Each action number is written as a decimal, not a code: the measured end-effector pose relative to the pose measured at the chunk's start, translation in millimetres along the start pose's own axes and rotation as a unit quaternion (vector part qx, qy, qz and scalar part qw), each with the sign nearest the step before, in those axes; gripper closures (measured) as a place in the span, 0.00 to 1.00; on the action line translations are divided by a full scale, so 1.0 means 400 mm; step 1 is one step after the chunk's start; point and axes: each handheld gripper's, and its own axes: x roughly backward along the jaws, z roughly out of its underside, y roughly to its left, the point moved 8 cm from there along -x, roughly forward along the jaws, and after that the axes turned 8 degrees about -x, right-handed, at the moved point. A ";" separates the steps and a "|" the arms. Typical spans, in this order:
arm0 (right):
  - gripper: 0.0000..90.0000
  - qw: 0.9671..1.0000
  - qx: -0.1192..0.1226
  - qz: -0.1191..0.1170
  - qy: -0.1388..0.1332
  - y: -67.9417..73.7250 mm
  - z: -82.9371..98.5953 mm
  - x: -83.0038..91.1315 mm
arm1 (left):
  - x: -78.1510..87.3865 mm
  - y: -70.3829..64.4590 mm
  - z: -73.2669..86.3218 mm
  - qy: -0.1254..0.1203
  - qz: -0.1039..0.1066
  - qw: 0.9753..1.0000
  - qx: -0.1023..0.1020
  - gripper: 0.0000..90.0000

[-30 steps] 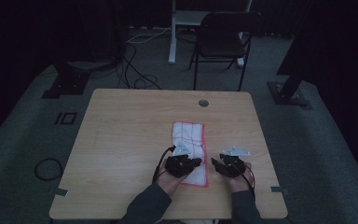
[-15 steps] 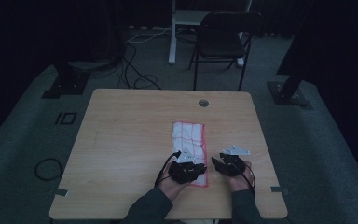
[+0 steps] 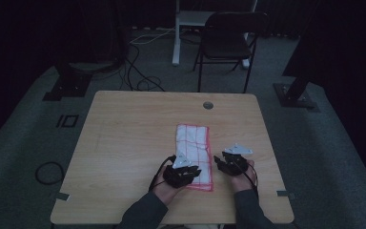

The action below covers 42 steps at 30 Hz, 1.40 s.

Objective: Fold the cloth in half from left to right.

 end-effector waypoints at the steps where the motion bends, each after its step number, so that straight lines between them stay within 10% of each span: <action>1: 0.62 1.000 0.001 0.000 -0.001 0.000 -0.003 -0.002 | 0.002 0.004 0.006 0.002 -0.002 1.000 0.001 0.86; 19: 0.63 1.000 -0.006 -0.002 -0.009 -0.001 -0.032 -0.030 | 0.018 0.067 0.104 0.035 -0.047 0.998 0.014 0.86; 42: 0.63 1.000 0.001 -0.008 -0.024 0.030 -0.100 -0.087 | 0.026 0.078 0.155 0.052 -0.051 0.997 0.020 0.87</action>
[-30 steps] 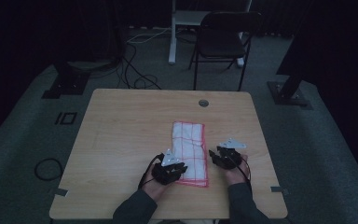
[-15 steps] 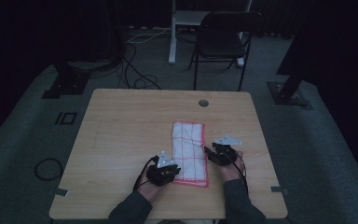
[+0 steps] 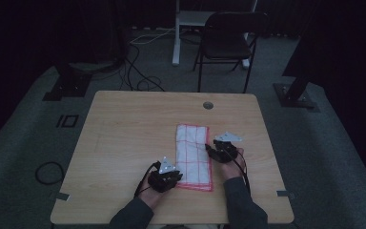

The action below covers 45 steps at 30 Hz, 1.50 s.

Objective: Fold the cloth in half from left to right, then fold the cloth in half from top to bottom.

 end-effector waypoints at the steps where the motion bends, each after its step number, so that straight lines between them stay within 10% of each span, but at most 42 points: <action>1: 0.63 1.000 0.000 0.000 -0.001 -0.001 -0.003 -0.002 | 0.001 0.000 0.001 0.000 0.000 1.000 0.000 0.87; 45: 0.62 0.999 -0.045 0.003 -0.002 -0.035 -0.099 -0.101 | 0.048 -0.014 0.048 -0.005 0.008 1.000 0.023 0.88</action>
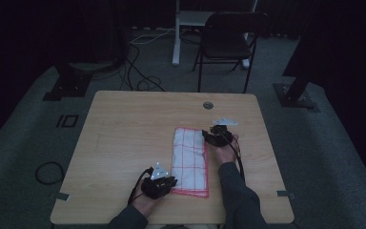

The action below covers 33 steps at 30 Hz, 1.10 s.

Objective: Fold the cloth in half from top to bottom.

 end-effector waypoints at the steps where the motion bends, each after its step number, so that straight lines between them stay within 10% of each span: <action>1: 0.62 1.000 -0.001 -0.001 0.003 0.002 0.001 -0.008 | 0.000 0.000 0.000 0.000 0.000 1.000 0.000 0.88; 14: 0.61 0.999 -0.010 0.018 0.047 -0.004 0.040 -0.074 | 0.007 0.002 -0.003 -0.001 -0.001 1.000 0.002 0.85; 33: 0.62 0.999 -0.016 0.017 0.047 -0.008 0.046 -0.076 | -0.008 0.139 -0.129 -0.041 -0.052 0.998 0.011 0.76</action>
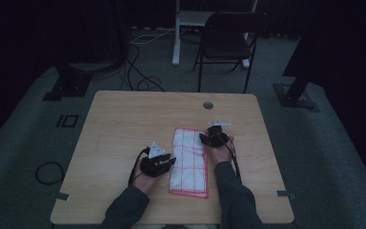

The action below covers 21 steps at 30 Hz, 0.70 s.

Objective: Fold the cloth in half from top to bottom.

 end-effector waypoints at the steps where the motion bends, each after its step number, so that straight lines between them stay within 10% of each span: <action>1: 0.62 1.000 0.000 0.000 0.000 0.000 0.000 0.000 | -0.007 0.008 -0.008 -0.001 -0.001 1.000 0.001 0.76; 21: 0.62 1.000 0.004 -0.002 -0.001 -0.001 0.004 0.004 | -0.105 0.109 -0.064 -0.002 -0.030 0.999 0.029 0.70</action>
